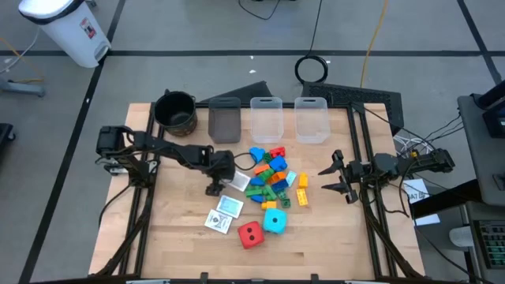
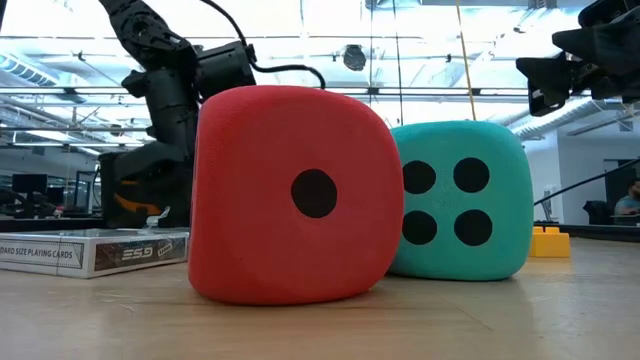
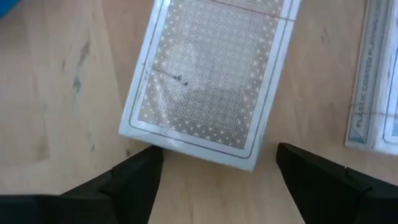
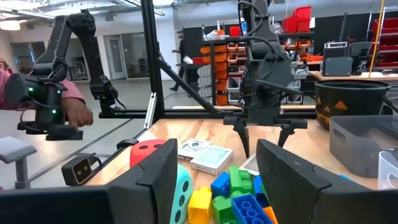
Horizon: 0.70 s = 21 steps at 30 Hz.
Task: Pick & Place Toys
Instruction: Put the playing card box into the black bin
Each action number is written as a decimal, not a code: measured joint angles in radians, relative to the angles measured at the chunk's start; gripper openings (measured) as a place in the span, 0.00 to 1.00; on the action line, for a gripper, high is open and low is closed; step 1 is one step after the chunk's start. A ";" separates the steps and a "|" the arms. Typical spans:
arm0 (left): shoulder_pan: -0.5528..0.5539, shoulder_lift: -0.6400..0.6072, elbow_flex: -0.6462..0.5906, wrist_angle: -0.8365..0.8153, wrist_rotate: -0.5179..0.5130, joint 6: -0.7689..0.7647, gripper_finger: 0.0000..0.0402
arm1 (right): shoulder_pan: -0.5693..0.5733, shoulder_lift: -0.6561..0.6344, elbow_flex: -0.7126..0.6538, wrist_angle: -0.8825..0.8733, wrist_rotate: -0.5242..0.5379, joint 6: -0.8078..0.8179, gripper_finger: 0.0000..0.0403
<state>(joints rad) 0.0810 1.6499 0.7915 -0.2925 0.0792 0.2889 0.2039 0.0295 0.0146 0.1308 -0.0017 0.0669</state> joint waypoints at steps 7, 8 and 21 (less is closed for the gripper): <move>0.001 -0.019 0.073 0.001 -0.140 -0.002 0.71 | 0.000 0.000 0.000 0.000 0.000 0.000 0.46; -0.001 -0.019 0.087 0.006 -0.132 -0.001 0.71 | 0.000 0.000 0.000 0.000 0.000 0.000 0.46; -0.003 0.072 0.112 0.169 -0.076 0.173 0.71 | 0.000 0.000 0.000 0.000 0.000 0.000 0.46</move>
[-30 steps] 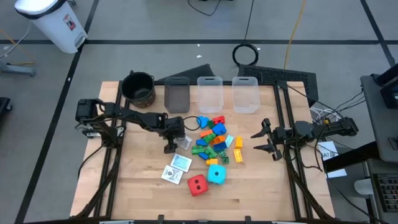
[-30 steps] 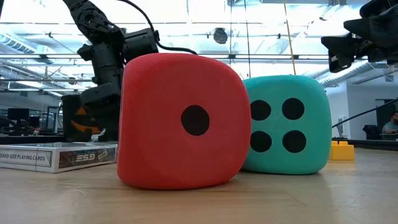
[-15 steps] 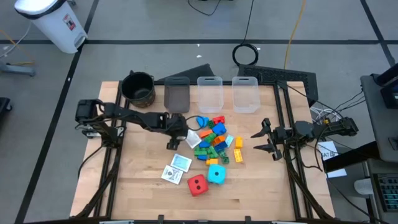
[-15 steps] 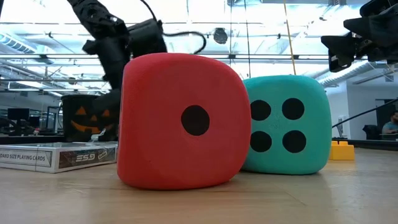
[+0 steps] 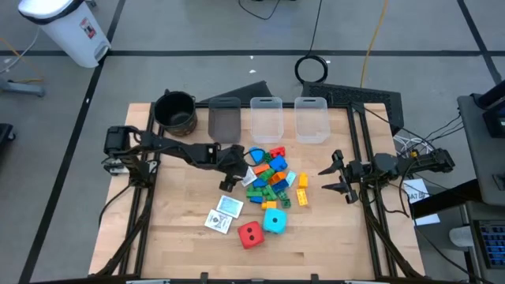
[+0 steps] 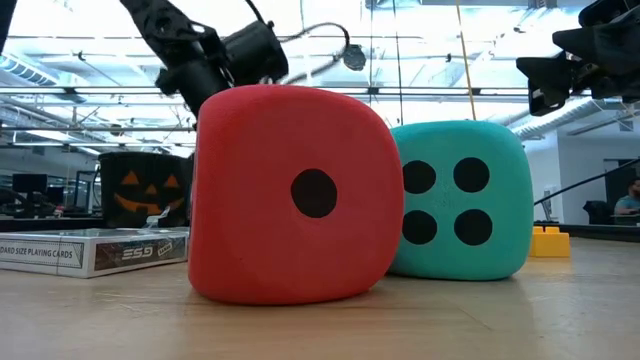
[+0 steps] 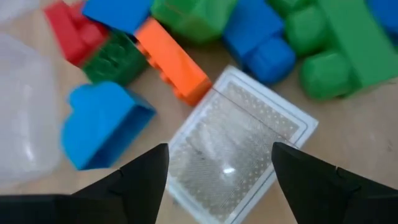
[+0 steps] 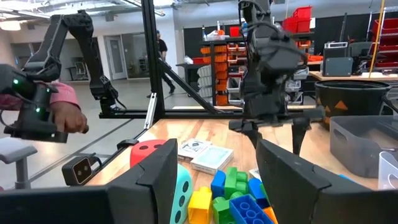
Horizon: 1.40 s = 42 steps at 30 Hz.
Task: Pick & Place Toys
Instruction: Put the playing card box into the black bin
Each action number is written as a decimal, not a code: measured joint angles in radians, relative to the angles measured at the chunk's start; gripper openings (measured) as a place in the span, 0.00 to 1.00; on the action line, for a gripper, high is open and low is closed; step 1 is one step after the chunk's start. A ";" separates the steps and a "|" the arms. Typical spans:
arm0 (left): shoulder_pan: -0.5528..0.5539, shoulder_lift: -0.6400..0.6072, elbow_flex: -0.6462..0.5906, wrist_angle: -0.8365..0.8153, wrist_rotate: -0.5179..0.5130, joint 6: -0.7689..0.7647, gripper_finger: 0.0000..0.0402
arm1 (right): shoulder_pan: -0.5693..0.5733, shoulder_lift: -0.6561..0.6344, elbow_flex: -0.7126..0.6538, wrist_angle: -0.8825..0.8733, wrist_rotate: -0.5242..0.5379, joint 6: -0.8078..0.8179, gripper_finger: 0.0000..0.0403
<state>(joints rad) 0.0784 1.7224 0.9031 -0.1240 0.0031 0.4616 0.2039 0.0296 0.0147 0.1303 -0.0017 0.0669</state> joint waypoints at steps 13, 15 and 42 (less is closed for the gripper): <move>-0.002 0.028 0.009 -0.275 0.003 -0.624 0.71 | 0.000 0.000 0.000 0.000 0.000 0.000 0.46; -0.009 0.012 0.008 -0.338 0.013 -0.719 0.71 | 0.000 0.000 0.000 0.000 0.000 0.000 0.47; -0.095 -0.135 0.004 -0.377 -0.023 -0.591 0.98 | 0.000 0.000 0.000 0.000 0.000 0.000 0.47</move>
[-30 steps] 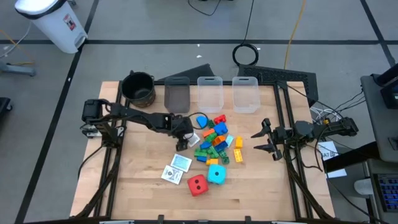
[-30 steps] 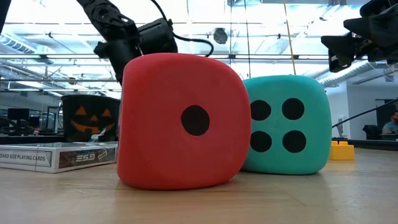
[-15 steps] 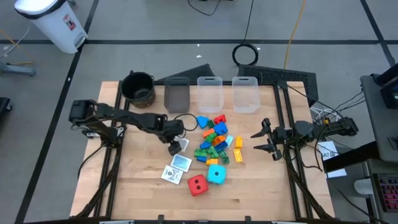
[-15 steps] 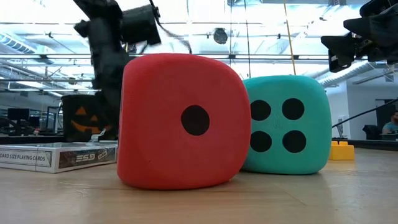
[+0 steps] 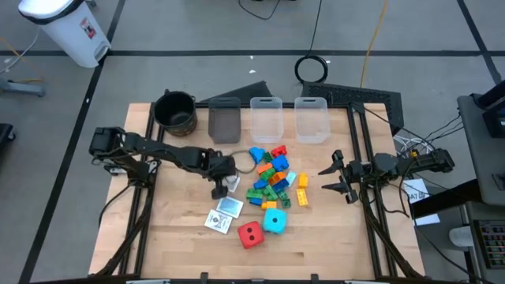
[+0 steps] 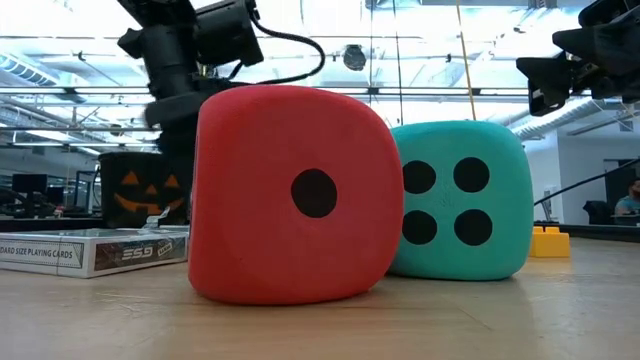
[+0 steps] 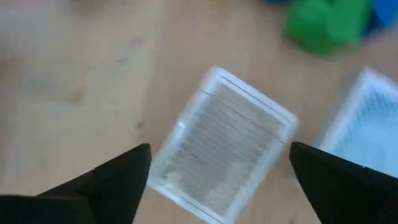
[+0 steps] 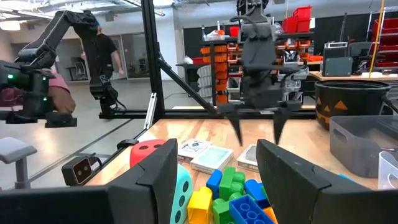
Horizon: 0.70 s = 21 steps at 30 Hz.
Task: Pick & Place Toys
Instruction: Put the playing card box into the black bin
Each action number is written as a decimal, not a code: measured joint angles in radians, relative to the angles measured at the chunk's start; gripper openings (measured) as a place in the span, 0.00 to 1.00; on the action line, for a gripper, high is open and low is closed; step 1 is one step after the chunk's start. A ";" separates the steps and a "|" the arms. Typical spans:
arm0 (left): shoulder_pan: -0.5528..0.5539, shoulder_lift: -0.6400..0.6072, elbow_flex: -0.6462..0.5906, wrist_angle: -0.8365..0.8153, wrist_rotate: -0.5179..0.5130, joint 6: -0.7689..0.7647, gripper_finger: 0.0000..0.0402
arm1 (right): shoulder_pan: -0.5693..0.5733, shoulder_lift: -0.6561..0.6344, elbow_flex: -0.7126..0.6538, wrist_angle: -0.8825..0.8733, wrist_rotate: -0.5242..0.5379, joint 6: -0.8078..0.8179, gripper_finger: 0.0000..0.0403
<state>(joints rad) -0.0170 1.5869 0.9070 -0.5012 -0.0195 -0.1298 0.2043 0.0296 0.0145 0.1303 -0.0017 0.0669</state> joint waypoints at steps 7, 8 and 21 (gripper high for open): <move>-0.027 0.082 0.003 0.009 -0.001 0.252 0.93 | 0.000 0.000 0.000 0.000 0.000 0.000 0.46; -0.027 0.091 0.006 0.017 -0.010 0.268 0.92 | 0.000 0.000 0.000 0.000 0.000 0.000 0.46; -0.027 0.113 0.006 0.087 -0.086 0.221 0.90 | 0.000 0.000 0.000 0.000 0.000 0.000 0.46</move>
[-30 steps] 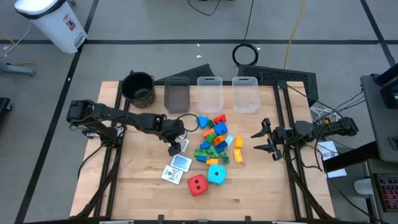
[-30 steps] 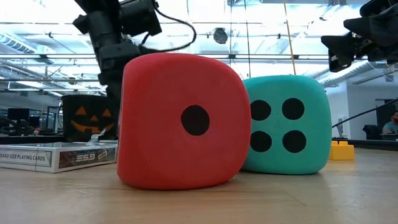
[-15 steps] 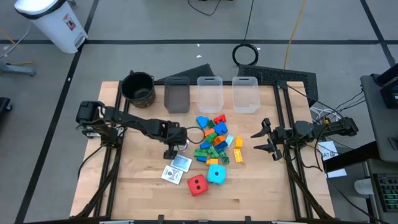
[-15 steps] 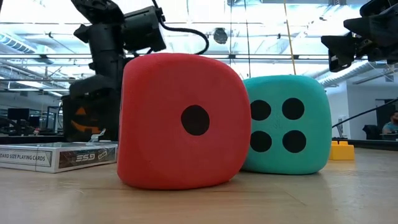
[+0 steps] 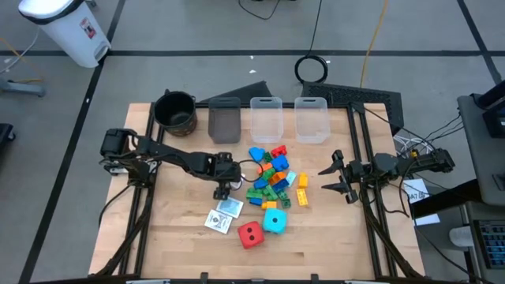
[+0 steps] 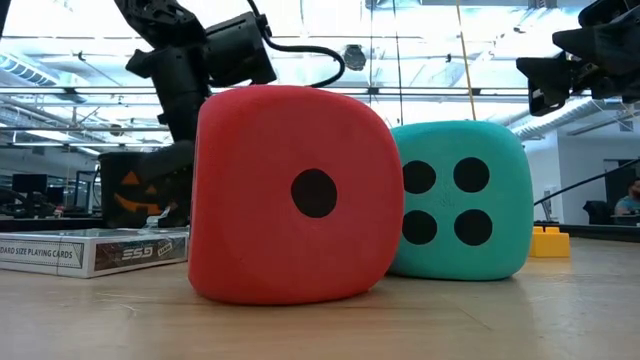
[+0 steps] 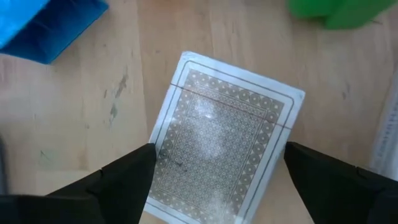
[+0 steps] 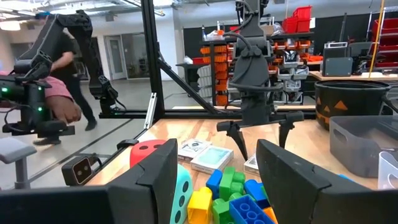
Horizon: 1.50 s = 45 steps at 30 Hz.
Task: Pick & Place Toys
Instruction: Put the playing card box into the black bin
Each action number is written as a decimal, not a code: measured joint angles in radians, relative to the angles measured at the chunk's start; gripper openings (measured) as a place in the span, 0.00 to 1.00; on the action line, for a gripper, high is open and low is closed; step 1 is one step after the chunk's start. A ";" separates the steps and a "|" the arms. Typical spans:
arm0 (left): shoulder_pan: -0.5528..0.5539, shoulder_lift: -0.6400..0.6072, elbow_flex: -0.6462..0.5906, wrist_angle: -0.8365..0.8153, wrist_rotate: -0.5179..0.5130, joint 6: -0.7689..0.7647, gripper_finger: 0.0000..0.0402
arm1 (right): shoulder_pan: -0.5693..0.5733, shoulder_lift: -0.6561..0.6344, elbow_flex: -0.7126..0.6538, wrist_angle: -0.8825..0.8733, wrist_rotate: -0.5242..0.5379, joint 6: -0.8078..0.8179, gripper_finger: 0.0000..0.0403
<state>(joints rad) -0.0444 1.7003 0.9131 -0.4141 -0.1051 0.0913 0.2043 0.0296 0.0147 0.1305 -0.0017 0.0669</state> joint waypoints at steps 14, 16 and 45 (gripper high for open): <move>0.038 -0.011 0.023 -0.029 -0.002 0.147 0.88 | 0.000 0.000 0.000 0.001 0.000 0.000 0.47; 0.049 -0.011 0.024 -0.028 -0.005 0.147 0.88 | 0.000 0.000 0.000 0.000 0.000 0.000 0.47; 0.121 0.077 -0.004 0.068 0.065 0.020 0.90 | 0.000 0.008 0.000 0.001 0.000 0.000 0.47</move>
<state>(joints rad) 0.0770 1.7775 0.9089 -0.3466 -0.0402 0.1112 0.2043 0.0372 0.0146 0.1316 -0.0017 0.0669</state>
